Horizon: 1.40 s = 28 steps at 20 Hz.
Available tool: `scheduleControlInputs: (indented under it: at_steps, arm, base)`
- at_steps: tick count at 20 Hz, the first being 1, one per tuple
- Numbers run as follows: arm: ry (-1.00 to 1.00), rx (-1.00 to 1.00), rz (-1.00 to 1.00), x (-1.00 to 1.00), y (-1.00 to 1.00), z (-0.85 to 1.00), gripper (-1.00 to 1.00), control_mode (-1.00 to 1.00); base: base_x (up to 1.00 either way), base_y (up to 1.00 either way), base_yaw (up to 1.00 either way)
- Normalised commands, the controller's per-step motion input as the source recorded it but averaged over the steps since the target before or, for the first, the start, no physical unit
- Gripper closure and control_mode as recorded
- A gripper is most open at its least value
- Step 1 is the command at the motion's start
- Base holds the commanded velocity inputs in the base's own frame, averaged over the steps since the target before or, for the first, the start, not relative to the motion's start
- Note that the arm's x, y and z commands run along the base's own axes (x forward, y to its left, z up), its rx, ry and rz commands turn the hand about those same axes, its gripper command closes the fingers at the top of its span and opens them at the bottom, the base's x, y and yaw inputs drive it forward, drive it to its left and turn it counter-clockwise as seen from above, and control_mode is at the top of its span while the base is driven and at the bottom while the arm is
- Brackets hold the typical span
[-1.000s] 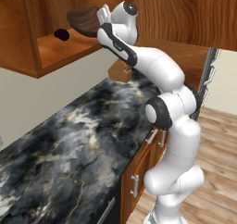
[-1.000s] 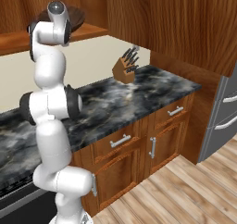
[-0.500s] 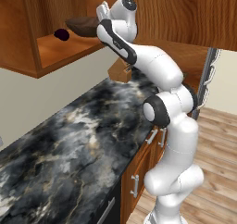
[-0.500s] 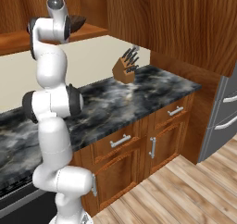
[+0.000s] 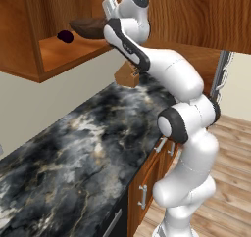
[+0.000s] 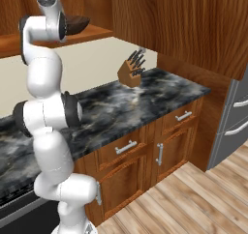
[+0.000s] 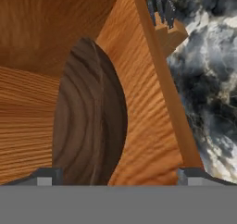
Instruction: Pick the mug and place it in the sink. Pick the bowl and place it in the open cabinet and then close the cabinet.
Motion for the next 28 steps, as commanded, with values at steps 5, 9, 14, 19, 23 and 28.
scheduleControlInputs:
  at_steps: [5, 9, 14, 19, 23, 28]
  arm:
    - [-0.20, 0.03, 0.00, -0.75, -0.19, 0.01, -1.00, -1.00]
    - [0.00, 0.18, -0.06, -0.69, -0.59, 0.05, -1.00, -1.00]
    - [0.04, 0.23, -0.09, -0.92, -0.54, 0.29, -1.00, -1.00]
    - [0.07, 0.23, -0.06, -0.91, -0.34, 0.59, -1.00, -1.00]
    - [0.02, 0.19, -0.02, -0.87, -0.41, 0.22, -1.00, -1.00]
    - [0.01, 0.15, 0.00, -0.80, -0.44, -0.02, -1.00, -1.00]
  base:
    - [0.00, 0.00, 0.00]
    - [0.00, 0.00, 0.00]
    - [0.00, 0.00, 0.00]
    - [0.00, 0.00, 0.00]
    - [0.00, 0.00, 0.00]
    - [0.00, 0.00, 0.00]
